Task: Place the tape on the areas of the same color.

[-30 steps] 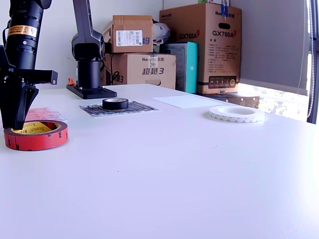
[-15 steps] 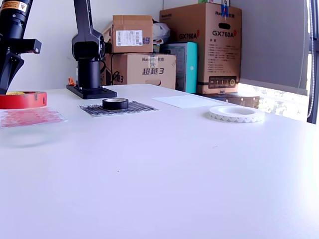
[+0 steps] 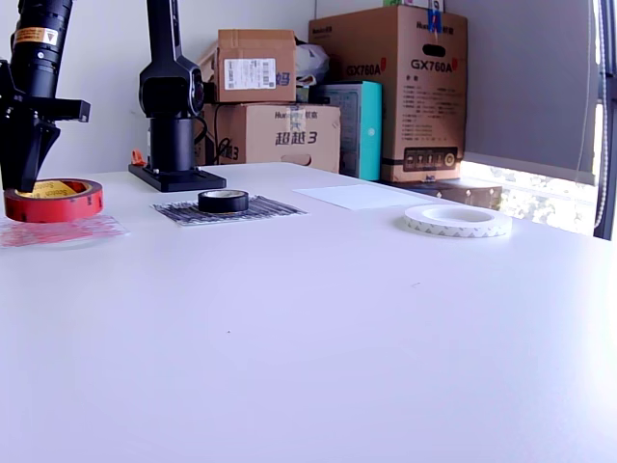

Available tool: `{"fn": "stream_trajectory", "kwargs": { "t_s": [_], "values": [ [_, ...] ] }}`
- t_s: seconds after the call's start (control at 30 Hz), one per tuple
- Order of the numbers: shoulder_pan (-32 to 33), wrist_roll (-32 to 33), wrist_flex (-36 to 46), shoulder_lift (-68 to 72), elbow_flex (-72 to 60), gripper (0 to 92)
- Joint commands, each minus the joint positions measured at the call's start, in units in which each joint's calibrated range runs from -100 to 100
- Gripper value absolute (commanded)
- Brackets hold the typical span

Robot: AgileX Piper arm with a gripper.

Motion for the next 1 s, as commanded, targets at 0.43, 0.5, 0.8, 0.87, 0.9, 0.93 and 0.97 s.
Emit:
{"fn": "stream_trajectory", "kwargs": {
  "t_s": [0.43,0.5,0.8,0.87,0.9,0.93,0.97],
  "values": [
    [-0.41,-3.11,-4.29,-0.81,5.18,13.2],
    [-0.41,-3.11,-4.29,-0.9,5.0,13.2],
    [-1.2,-3.2,-4.2,-8.2,9.46,13.2],
    [-1.44,-3.2,-4.2,-9.04,10.73,13.1],
    [-1.99,-3.2,-4.2,-9.32,11.0,13.1],
    [-2.38,-3.2,-4.2,-9.6,11.18,13.1],
    [-2.7,-3.2,-4.2,-9.69,11.18,13.1]
  ]
}}
